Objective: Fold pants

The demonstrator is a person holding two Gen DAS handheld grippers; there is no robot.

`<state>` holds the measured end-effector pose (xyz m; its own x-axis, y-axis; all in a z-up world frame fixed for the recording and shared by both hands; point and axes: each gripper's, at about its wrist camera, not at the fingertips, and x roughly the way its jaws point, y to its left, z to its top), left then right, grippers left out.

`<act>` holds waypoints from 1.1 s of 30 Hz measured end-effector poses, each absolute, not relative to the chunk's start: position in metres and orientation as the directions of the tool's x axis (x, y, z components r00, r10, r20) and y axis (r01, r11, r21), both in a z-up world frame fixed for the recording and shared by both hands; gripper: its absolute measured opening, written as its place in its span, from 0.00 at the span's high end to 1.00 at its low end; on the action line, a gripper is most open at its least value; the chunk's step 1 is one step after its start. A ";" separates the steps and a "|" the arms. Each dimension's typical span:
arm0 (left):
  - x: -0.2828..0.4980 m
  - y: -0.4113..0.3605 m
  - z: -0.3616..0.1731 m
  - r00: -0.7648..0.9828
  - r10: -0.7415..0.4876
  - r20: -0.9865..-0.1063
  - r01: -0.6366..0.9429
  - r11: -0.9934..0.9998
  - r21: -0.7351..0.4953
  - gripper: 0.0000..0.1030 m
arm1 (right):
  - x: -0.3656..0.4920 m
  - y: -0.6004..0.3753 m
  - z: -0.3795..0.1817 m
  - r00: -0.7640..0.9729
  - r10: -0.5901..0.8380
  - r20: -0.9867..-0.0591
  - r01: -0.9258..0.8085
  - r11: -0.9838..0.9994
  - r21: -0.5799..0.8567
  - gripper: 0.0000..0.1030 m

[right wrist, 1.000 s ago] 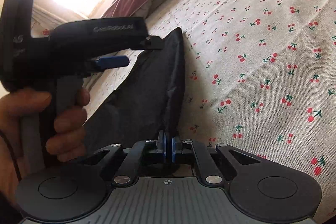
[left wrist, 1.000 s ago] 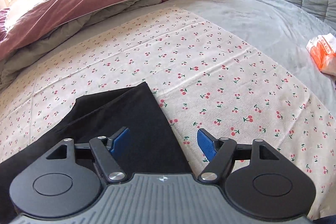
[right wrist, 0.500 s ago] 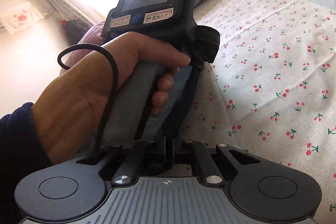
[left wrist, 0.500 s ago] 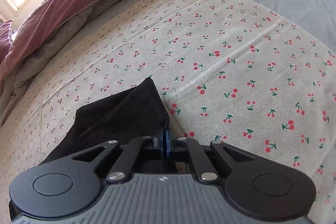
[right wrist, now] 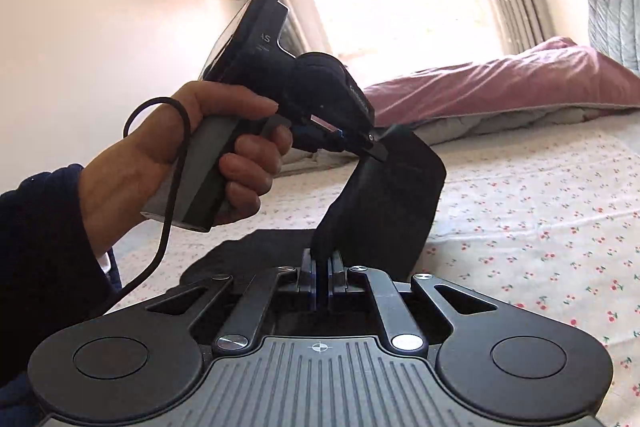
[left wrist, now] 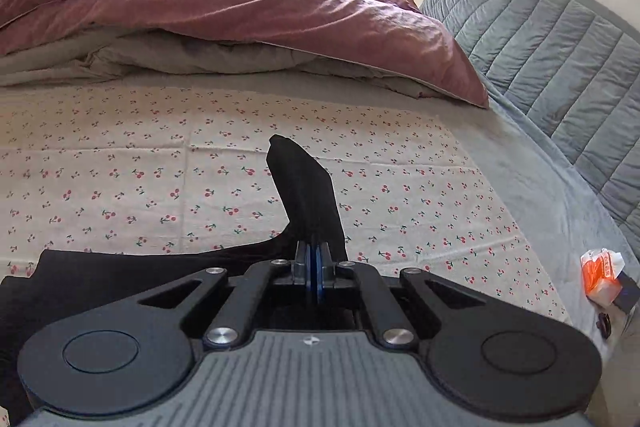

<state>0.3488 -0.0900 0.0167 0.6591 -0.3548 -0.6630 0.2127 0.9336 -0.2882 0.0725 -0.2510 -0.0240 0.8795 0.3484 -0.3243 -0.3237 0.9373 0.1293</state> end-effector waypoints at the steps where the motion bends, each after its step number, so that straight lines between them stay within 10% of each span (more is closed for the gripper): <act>1: 0.345 -0.067 0.013 0.667 -0.361 -0.652 0.188 0.928 -0.322 1.00 | 0.074 -0.237 -0.027 0.872 0.363 -0.328 -0.349 0.932 0.103 0.94; 12: 0.356 0.069 -0.025 0.696 -0.394 -0.600 0.033 0.853 -0.521 1.00 | 0.124 -0.089 -0.051 0.786 0.426 -0.448 -0.500 0.864 -0.056 0.94; 33: 0.350 0.143 -0.062 0.672 -0.191 -0.715 -0.105 0.932 -0.347 1.00 | 0.167 -0.028 -0.106 0.651 0.518 -0.555 -0.630 0.777 -0.013 0.85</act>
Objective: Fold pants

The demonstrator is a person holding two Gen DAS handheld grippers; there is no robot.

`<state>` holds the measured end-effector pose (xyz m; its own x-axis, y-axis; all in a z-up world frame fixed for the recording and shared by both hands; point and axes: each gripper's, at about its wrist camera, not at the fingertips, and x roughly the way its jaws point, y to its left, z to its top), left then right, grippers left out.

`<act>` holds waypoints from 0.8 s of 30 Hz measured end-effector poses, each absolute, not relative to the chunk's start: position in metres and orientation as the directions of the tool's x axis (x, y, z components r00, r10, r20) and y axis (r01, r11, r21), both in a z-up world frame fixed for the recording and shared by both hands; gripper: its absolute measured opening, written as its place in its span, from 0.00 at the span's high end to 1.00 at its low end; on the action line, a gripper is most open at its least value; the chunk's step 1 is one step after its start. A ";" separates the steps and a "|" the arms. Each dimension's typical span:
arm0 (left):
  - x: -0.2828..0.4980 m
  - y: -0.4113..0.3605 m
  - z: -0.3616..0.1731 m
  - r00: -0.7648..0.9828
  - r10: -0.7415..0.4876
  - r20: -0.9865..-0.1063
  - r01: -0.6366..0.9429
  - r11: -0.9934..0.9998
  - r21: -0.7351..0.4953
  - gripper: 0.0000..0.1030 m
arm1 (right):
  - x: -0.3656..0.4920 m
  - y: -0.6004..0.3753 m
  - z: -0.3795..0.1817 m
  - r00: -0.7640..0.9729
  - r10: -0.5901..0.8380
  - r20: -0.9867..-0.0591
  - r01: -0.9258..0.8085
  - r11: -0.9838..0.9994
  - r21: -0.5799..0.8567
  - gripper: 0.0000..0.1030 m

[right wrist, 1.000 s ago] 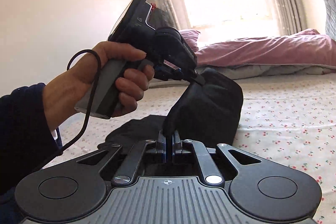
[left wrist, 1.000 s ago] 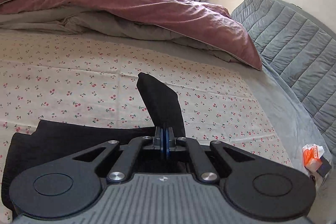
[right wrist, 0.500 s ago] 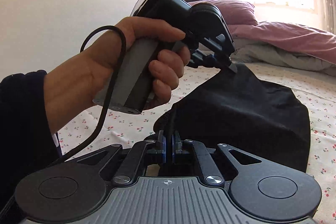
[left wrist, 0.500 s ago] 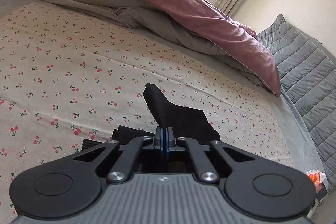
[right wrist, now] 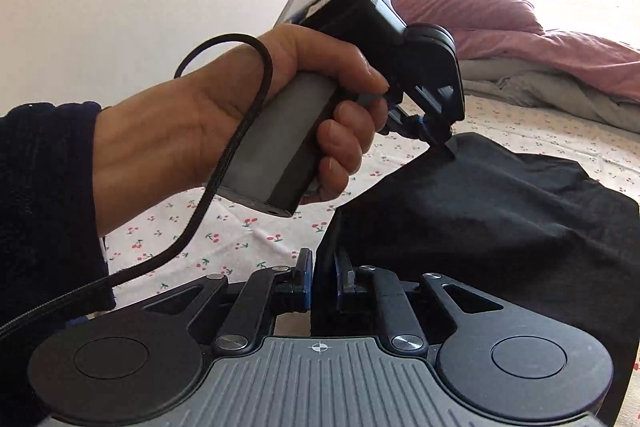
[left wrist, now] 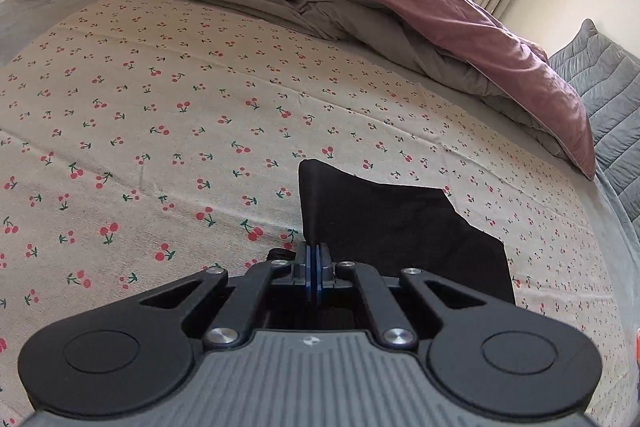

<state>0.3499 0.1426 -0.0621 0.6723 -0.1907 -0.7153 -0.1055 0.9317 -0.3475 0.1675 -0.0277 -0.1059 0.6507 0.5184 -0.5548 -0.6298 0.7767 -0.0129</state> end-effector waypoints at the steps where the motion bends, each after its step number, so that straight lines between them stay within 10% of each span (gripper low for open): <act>1: 0.349 0.143 -0.062 0.676 -0.189 -0.713 -0.105 0.932 -0.346 1.00 | 0.166 -0.031 -0.103 0.644 0.527 -0.554 -0.635 0.773 -0.003 0.82; 5: 0.349 0.144 -0.067 0.673 -0.171 -0.720 -0.098 0.944 -0.316 1.00 | 0.166 -0.043 -0.093 0.584 0.551 -0.596 -0.650 0.757 0.064 0.55; 19: 0.317 0.130 -0.044 0.721 -0.236 -0.652 0.022 0.948 -0.318 0.91 | 0.222 -0.181 -0.050 0.731 0.361 -0.579 -0.322 0.931 0.173 0.55; 24: 0.318 0.106 -0.069 0.631 -0.196 -0.751 0.013 0.970 -0.242 0.91 | 0.264 -0.201 -0.081 0.667 0.328 -0.669 -0.181 0.942 0.282 0.57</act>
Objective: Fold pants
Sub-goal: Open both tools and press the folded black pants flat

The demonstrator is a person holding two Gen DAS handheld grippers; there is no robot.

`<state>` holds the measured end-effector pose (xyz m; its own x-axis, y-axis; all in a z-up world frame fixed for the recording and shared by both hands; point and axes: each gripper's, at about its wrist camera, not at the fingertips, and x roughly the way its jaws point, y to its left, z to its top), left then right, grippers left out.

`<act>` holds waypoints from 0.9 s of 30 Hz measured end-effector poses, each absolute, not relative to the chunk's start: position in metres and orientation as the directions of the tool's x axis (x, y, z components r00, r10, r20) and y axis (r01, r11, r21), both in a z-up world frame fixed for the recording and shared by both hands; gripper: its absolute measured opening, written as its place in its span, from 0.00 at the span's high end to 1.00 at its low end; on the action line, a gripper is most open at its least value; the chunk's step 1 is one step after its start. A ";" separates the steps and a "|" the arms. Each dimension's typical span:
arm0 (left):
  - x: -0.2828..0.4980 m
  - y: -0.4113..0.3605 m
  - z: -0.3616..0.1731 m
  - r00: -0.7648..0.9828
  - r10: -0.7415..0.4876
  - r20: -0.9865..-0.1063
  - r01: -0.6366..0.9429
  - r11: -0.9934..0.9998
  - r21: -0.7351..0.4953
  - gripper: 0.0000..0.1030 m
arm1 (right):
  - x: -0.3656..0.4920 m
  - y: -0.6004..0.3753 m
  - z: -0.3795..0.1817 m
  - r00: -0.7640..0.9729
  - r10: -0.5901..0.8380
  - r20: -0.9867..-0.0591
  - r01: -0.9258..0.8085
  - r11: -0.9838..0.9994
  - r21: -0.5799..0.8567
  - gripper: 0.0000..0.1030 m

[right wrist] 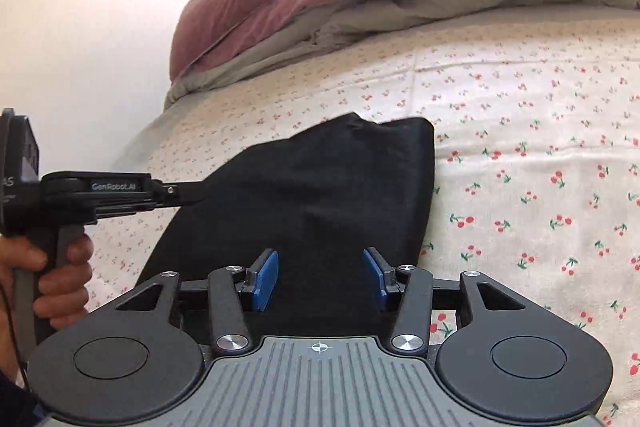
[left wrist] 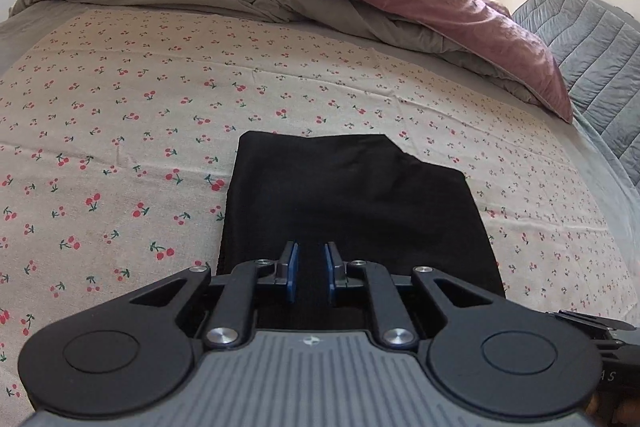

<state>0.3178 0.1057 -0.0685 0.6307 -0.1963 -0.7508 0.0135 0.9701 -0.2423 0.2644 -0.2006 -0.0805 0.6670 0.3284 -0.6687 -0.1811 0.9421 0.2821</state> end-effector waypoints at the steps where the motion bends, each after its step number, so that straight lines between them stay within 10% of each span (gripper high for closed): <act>1: 0.320 0.105 -0.077 0.609 -0.175 -0.774 -0.003 0.975 -0.223 0.91 | 0.270 -0.203 -0.091 0.646 0.320 -0.693 -0.152 0.943 0.295 0.60; 11: 0.317 0.110 -0.078 0.605 -0.144 -0.783 -0.051 0.974 -0.219 0.96 | 0.265 -0.202 -0.107 0.628 0.290 -0.722 -0.151 0.956 0.252 0.69; 27: 0.318 0.129 -0.085 0.601 -0.141 -0.787 -0.112 0.960 -0.257 0.47 | 0.278 -0.238 -0.100 0.628 0.333 -0.703 -0.048 0.919 0.392 0.62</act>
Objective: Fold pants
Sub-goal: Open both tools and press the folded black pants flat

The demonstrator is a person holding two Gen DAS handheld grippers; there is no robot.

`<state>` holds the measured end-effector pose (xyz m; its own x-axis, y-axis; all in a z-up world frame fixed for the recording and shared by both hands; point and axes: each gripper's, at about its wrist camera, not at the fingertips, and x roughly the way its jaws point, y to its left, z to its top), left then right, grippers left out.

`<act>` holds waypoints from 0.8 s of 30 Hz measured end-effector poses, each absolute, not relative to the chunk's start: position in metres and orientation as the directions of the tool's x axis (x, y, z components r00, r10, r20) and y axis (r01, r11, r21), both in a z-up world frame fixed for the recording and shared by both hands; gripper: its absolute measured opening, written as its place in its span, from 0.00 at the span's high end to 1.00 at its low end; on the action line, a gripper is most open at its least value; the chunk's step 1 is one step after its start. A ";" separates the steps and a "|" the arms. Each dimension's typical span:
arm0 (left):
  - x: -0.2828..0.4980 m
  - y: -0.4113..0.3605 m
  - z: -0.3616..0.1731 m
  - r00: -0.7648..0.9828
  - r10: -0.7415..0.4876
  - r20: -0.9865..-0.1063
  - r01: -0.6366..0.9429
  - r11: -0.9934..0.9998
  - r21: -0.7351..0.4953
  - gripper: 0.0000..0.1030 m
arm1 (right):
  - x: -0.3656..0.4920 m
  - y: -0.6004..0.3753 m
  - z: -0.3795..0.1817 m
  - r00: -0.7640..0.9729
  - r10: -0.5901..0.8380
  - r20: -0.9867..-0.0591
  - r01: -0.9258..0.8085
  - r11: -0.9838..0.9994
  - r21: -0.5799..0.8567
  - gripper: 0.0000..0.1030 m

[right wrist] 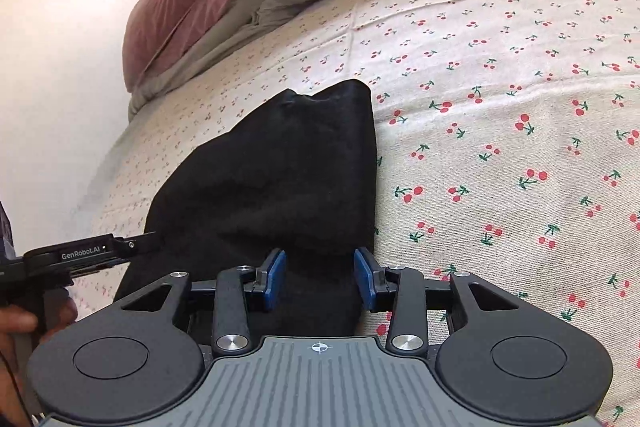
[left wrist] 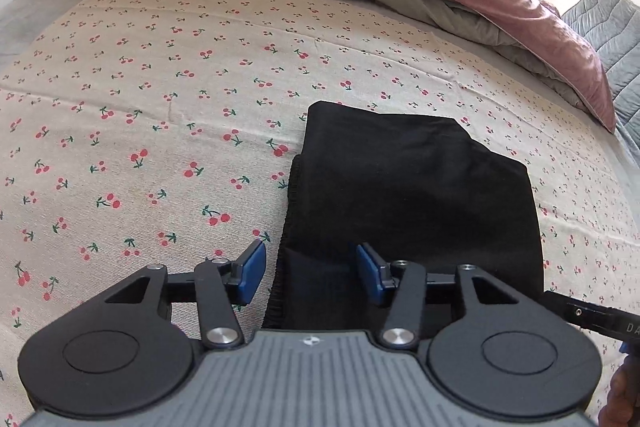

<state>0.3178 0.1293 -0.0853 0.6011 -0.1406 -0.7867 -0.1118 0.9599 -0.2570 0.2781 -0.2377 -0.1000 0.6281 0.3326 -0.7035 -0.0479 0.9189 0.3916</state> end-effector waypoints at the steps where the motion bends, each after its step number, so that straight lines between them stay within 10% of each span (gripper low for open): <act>1: 0.319 0.131 -0.087 0.596 -0.162 -0.786 -0.112 0.953 -0.281 0.46 | 0.280 -0.240 -0.102 0.629 0.344 -0.697 -0.040 0.910 0.413 0.61; 24: 0.330 0.138 -0.101 0.573 -0.256 -0.778 -0.100 0.921 -0.376 0.40 | 0.298 -0.263 -0.122 0.691 0.381 -0.615 0.014 0.843 0.537 0.58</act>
<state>0.3300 0.1382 -0.1013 0.5733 -0.2559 -0.7784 -0.0997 0.9211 -0.3763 0.2979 -0.2628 -0.1215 0.6908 0.3805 -0.6148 0.0138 0.8432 0.5374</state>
